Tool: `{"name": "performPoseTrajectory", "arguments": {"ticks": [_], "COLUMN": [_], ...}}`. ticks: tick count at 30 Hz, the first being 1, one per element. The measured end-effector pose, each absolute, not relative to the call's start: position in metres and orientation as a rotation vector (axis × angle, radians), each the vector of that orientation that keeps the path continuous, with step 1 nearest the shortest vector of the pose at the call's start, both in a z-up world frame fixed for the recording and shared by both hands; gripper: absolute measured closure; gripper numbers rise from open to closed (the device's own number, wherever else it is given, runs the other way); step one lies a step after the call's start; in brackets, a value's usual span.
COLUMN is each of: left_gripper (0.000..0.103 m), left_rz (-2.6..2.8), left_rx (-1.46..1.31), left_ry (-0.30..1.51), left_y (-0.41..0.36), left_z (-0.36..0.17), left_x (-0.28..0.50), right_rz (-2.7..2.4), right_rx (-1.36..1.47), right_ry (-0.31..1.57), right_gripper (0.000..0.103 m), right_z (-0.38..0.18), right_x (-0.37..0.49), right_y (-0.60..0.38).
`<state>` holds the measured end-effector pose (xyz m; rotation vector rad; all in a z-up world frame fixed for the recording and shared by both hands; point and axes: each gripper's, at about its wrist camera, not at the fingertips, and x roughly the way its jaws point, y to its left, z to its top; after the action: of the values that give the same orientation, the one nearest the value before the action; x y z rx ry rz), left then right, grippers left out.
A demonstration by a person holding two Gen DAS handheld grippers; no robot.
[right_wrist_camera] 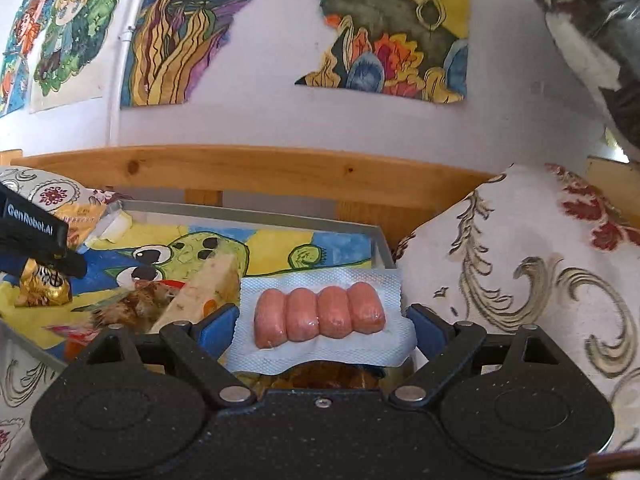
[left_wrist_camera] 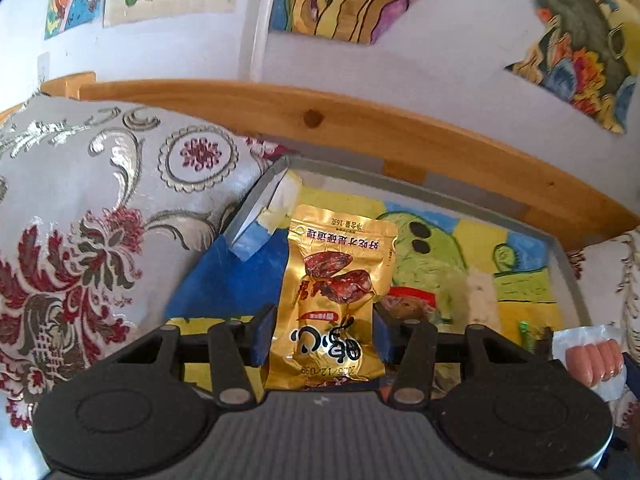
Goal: Organize snacks
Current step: 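Carry the gold bag and sausage pack over the grey tray with both tools, then lower the gold bag and sausages into the tray and open both tools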
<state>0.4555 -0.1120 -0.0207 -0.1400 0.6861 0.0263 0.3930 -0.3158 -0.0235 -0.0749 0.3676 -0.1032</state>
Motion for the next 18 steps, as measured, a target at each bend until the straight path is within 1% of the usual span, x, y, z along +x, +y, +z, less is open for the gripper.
{"name": "performPoseTrajectory", "arguments": {"ticks": [11, 13, 14, 15, 18], "left_gripper": [0.049, 0.048, 0.046, 0.040, 0.031], "left_rz": [0.045, 0.036, 0.034, 0.034, 0.041], "left_rx": [-0.142, -0.146, -0.150, -0.153, -0.157], "left_ry": [0.744, 0.753, 0.754, 0.753, 0.735], "left_y": [-0.115, -0.116, -0.116, -0.116, -0.116], "left_z": [-0.042, -0.044, -0.045, -0.045, -0.041], "left_x": [0.476, 0.477, 0.477, 0.477, 0.474], "right_rz": [-0.080, -0.077, -0.076, -0.074, -0.069], "right_rx": [-0.037, -0.023, -0.018, -0.013, -0.006], "right_ry": [0.387, 0.382, 0.376, 0.369, 0.346], "right_gripper": [0.011, 0.008, 0.006, 0.005, 0.004], "right_z": [-0.031, -0.031, -0.030, -0.029, -0.024], "right_x": [0.408, 0.408, 0.408, 0.407, 0.405], "right_y": [-0.315, -0.316, -0.316, -0.316, -0.316]}}
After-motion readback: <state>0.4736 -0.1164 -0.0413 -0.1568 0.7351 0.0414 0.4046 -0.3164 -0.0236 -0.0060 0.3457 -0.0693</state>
